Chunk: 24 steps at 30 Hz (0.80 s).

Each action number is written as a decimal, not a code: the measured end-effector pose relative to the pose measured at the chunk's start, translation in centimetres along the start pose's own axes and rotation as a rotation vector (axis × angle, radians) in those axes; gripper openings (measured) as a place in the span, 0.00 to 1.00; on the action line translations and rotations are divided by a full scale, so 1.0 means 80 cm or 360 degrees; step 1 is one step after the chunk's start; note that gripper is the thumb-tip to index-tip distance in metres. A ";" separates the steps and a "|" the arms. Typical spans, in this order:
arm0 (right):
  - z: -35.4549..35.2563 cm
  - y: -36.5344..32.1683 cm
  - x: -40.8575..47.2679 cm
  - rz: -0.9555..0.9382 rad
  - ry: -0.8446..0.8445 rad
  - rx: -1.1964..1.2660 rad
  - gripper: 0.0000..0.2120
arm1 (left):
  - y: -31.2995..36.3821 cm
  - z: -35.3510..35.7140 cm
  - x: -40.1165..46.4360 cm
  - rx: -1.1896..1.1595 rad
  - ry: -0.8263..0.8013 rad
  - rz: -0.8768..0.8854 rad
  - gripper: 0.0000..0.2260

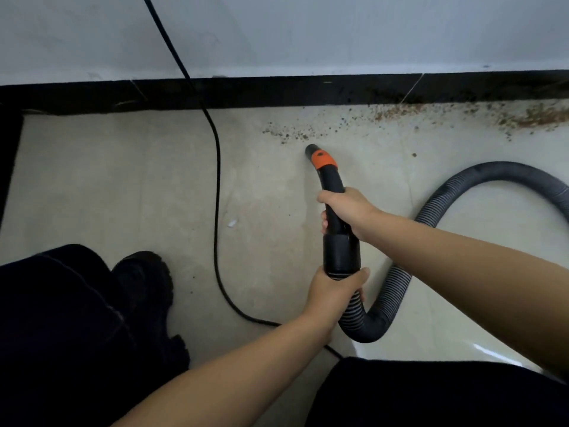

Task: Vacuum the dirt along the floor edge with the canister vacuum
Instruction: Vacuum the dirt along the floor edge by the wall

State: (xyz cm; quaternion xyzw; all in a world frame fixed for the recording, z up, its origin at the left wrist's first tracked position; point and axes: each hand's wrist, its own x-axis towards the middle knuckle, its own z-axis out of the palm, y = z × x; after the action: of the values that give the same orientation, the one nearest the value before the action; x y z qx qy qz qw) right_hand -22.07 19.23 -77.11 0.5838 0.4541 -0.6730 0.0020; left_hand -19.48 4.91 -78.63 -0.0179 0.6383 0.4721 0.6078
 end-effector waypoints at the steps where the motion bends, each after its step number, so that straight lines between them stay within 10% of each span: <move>1: -0.002 0.001 0.003 -0.0017 0.0072 -0.0003 0.06 | -0.001 0.001 0.003 0.0040 0.0034 -0.0009 0.14; 24: 0.034 0.001 0.027 -0.0105 0.0328 0.0151 0.07 | 0.041 -0.056 0.026 0.0203 -0.0215 -0.0247 0.07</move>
State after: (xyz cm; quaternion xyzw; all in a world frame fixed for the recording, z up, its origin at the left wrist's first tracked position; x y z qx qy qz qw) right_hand -24.82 18.67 -79.07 0.6341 0.4384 -0.6299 -0.0944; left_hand -25.34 5.10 -79.23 0.0033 0.6213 0.3821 0.6840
